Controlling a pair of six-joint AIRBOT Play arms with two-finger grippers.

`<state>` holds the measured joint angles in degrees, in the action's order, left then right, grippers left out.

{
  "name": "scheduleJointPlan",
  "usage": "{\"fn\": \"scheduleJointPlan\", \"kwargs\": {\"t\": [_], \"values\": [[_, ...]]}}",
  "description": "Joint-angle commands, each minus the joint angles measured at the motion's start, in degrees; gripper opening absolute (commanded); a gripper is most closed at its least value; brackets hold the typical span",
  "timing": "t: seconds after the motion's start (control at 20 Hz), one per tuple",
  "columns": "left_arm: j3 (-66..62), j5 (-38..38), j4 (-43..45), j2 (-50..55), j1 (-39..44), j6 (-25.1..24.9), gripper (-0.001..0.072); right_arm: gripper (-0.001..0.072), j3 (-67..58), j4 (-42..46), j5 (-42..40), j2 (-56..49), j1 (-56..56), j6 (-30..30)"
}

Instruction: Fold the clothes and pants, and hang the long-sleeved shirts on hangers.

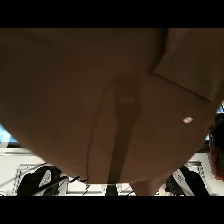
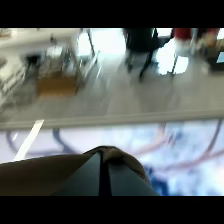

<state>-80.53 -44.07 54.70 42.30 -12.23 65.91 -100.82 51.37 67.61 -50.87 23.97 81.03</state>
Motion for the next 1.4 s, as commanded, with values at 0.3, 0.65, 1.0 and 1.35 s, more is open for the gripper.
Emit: {"fn": "scheduleJointPlan", "kwargs": {"t": [0.3,0.65,1.0,1.35], "values": [[0.0,-11.4,-3.8,44.0,7.0,-0.8,0.0012,0.001,-0.1,1.7,8.9,-38.7,-12.5,1.8],[0.0,0.2,-8.8,54.8,7.1,-0.7,0.0012,0.001,-0.1,3.6,-7.7,-50.3,-15.5,1.8],[-0.1,7.1,-8.7,50.1,6.3,-0.8,0.0011,0.001,-0.1,15.8,-5.1,-50.0,-15.0,1.9],[-0.1,1.5,-7.7,42.4,3.6,-0.7,0.0011,0.001,-0.3,17.7,-0.5,-44.1,-14.1,0.8]]}}
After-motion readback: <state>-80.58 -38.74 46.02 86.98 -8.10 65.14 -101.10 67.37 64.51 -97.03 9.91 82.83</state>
